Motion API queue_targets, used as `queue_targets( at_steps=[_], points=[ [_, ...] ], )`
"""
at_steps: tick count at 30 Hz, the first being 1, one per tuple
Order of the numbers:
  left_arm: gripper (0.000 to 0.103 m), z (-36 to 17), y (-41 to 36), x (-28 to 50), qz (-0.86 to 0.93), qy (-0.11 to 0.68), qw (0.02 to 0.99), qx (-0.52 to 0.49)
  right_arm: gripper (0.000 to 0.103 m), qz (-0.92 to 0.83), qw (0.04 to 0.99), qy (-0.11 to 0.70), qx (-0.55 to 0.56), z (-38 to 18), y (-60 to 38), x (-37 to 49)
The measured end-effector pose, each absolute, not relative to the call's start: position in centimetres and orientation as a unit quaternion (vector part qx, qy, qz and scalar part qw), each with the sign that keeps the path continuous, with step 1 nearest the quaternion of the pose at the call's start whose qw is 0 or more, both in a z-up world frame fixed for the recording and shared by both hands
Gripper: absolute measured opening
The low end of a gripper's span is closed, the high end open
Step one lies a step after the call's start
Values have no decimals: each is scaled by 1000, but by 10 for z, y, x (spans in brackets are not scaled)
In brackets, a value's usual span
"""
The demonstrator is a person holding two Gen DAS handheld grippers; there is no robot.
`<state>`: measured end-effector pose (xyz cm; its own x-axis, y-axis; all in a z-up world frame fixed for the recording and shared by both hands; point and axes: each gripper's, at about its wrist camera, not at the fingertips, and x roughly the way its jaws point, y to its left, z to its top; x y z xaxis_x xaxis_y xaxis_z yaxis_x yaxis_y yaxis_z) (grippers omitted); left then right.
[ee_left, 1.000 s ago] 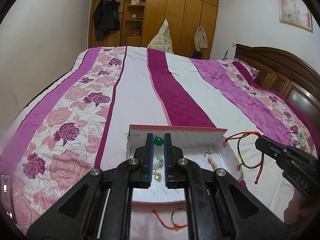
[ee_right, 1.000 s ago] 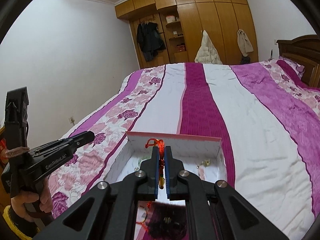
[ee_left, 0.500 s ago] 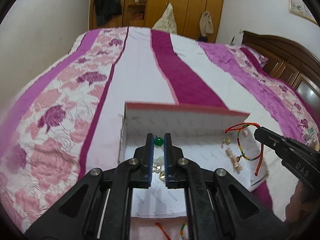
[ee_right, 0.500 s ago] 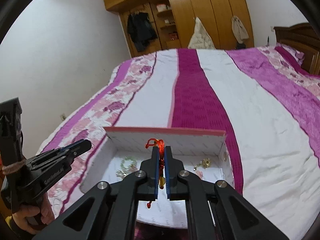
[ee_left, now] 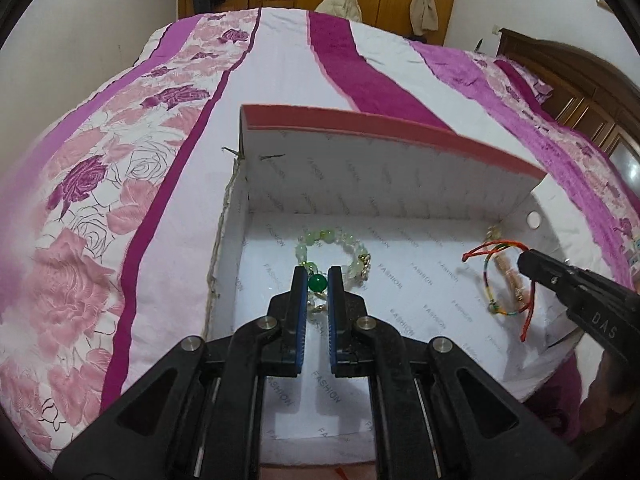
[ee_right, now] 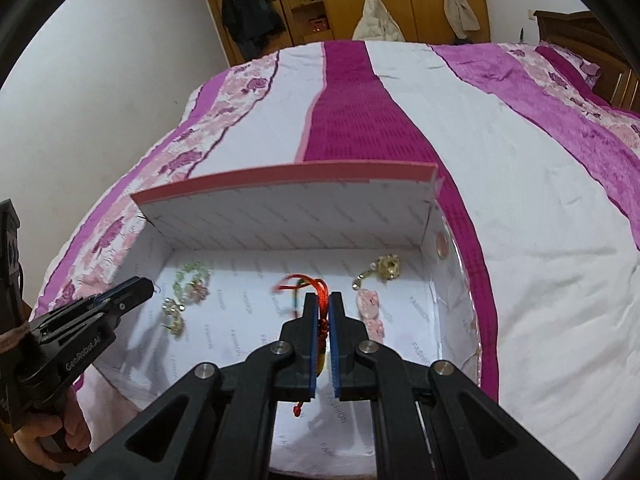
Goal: Organize jewelry
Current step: 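Lower both held items into the box and open both tools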
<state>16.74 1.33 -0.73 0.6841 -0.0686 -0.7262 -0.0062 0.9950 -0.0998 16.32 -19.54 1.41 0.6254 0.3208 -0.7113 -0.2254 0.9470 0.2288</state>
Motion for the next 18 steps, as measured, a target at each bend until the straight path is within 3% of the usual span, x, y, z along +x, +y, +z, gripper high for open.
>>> queue_targets(
  at_steps=[8,12,18],
  points=[
    [3,-7,7,169,-18,402,915,-28,7,139,891,426,67,0,-199,171],
    [18,-5,8,168,-22,405,913,-34,9,143,893,422,68,7,-200,168],
    [30,10,7,158,-27,395,917,-38,35,147,901,403,68,26,-202,158]
  ],
)
